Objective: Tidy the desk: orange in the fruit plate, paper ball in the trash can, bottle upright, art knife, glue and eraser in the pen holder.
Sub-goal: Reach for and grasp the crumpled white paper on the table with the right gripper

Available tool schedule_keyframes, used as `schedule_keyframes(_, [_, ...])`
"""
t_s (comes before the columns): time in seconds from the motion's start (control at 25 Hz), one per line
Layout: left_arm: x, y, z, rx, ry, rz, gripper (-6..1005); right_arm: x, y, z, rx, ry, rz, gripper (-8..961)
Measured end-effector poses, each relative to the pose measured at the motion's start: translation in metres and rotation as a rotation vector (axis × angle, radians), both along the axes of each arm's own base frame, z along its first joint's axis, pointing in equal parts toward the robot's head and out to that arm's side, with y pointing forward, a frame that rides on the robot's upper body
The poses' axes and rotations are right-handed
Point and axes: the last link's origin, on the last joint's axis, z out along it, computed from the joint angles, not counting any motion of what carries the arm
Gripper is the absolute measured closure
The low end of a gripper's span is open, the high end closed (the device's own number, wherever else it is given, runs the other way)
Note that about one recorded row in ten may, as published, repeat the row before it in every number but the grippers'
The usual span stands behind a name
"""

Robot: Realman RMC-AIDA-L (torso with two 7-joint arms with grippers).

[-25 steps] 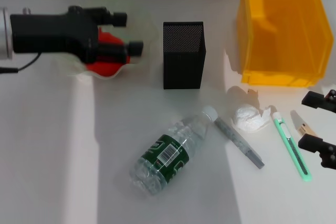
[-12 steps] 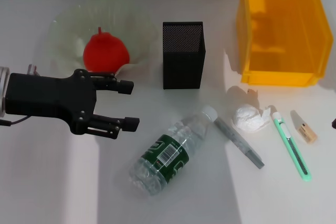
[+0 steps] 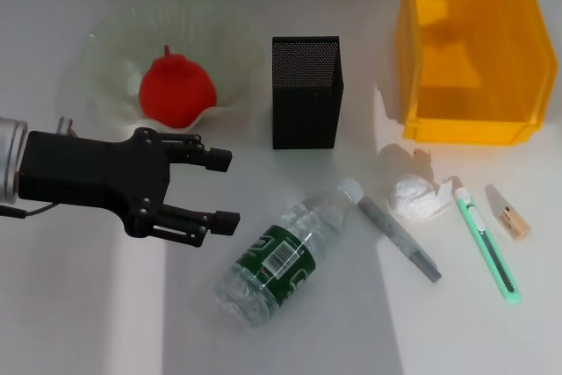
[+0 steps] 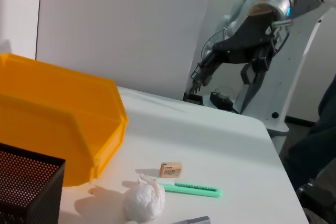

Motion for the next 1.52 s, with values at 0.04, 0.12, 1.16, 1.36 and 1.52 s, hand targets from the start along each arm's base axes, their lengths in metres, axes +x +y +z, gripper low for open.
schedule_keyframes(0.04, [0.000, 0.000, -0.001, -0.002, 0.004, -0.004, 170, -0.014, 0.011, 0.003, -0.041, -0.098, -0.044, 188])
schedule_keyframes(0.12, [0.000, -0.001, -0.002, -0.002, 0.007, -0.005, 170, -0.021, 0.016, 0.003, -0.065, -0.153, -0.068, 187])
schedule_keyframes(1.16, [-0.001, 0.000, -0.004, -0.002, 0.014, -0.017, 171, -0.078, 0.097, -0.111, -0.252, -0.672, -0.012, 188])
schedule_keyframes(1.36, [-0.001, 0.000, -0.005, -0.004, 0.014, -0.014, 171, -0.080, 0.098, -0.125, -0.262, -0.681, 0.021, 189])
schedule_keyframes(1.52, [-0.001, 0.000, -0.006, -0.006, 0.014, -0.012, 171, -0.079, 0.100, -0.133, -0.267, -0.691, 0.038, 190])
